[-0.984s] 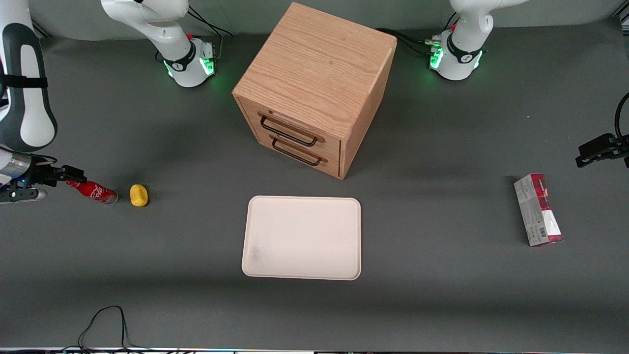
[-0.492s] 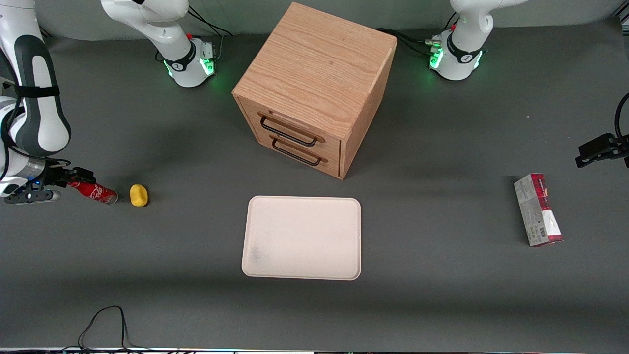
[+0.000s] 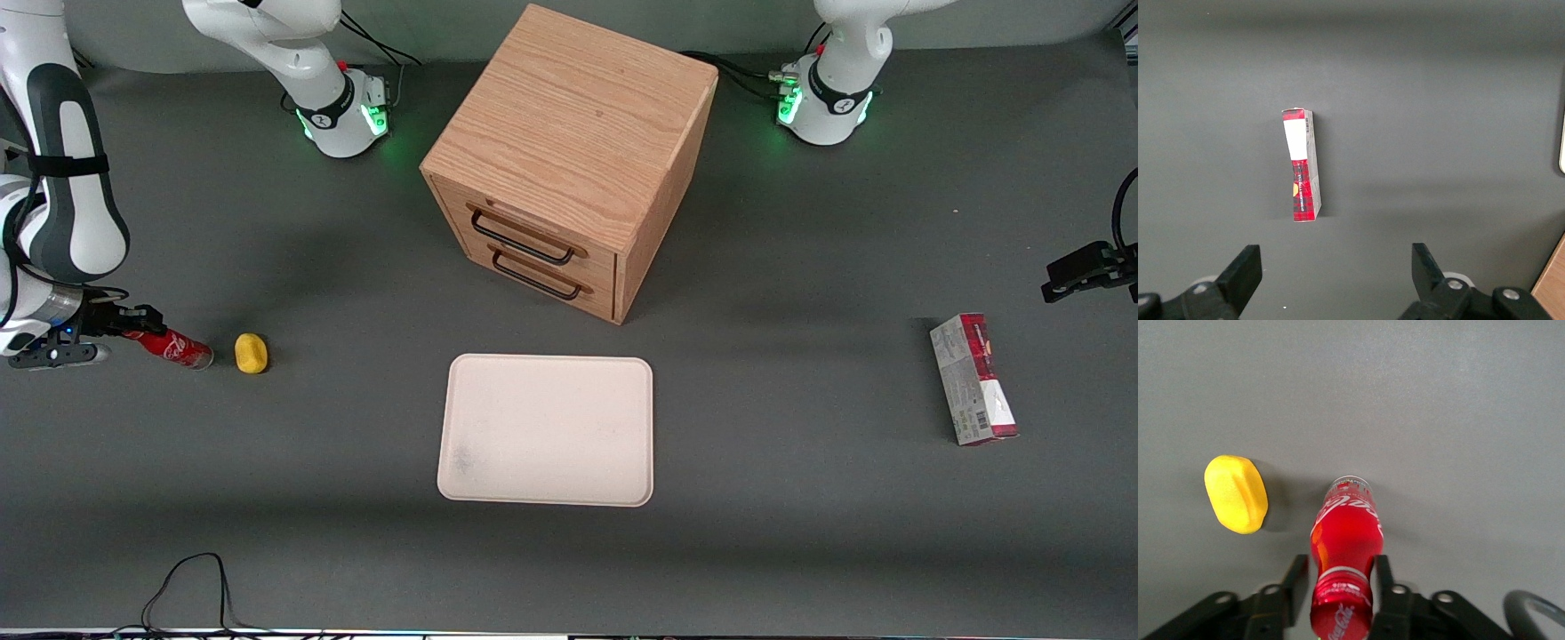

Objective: Place coke bottle on tray

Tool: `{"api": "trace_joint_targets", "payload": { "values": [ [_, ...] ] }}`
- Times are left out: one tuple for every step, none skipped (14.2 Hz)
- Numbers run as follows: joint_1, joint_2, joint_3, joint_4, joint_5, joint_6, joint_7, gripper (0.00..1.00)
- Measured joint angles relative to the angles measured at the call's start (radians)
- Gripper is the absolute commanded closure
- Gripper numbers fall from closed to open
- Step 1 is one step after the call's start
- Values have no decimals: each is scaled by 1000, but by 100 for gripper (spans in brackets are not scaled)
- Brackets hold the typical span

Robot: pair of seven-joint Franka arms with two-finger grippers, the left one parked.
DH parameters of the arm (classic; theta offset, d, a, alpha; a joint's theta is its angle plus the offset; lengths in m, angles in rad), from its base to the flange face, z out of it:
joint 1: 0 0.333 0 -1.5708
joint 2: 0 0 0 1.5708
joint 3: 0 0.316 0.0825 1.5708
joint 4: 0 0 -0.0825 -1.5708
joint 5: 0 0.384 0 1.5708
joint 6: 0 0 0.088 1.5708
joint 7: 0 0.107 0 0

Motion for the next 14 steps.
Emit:
{"api": "trace_joint_targets", "payload": {
  "values": [
    [0, -1, 0, 1, 0, 0, -6, 100],
    [0, -1, 0, 1, 0, 0, -10, 100],
    [0, -1, 0, 2, 0, 0, -13, 100],
    [0, -1, 0, 4, 0, -4, -14, 100],
    [1, -3, 0, 16, 0, -25, -15, 100],
    [2, -7, 0, 43, 0, -70, -16, 100],
    [4, -16, 0, 85, 0, -136, -20, 100],
    [5, -43, 0, 186, 1, -276, -31, 100],
    [6, -60, 0, 234, 1, -336, -37, 100],
    [7, -72, 0, 298, 1, -411, -51, 100],
    [7, -81, 0, 369, 1, -482, -64, 100],
    [7, -87, 0, 443, 1, -547, -76, 100],
    [7, -91, 0, 513, -1, -608, -86, 100],
    [7, -94, -1, 583, -3, -671, -96, 100]
  ]
}}
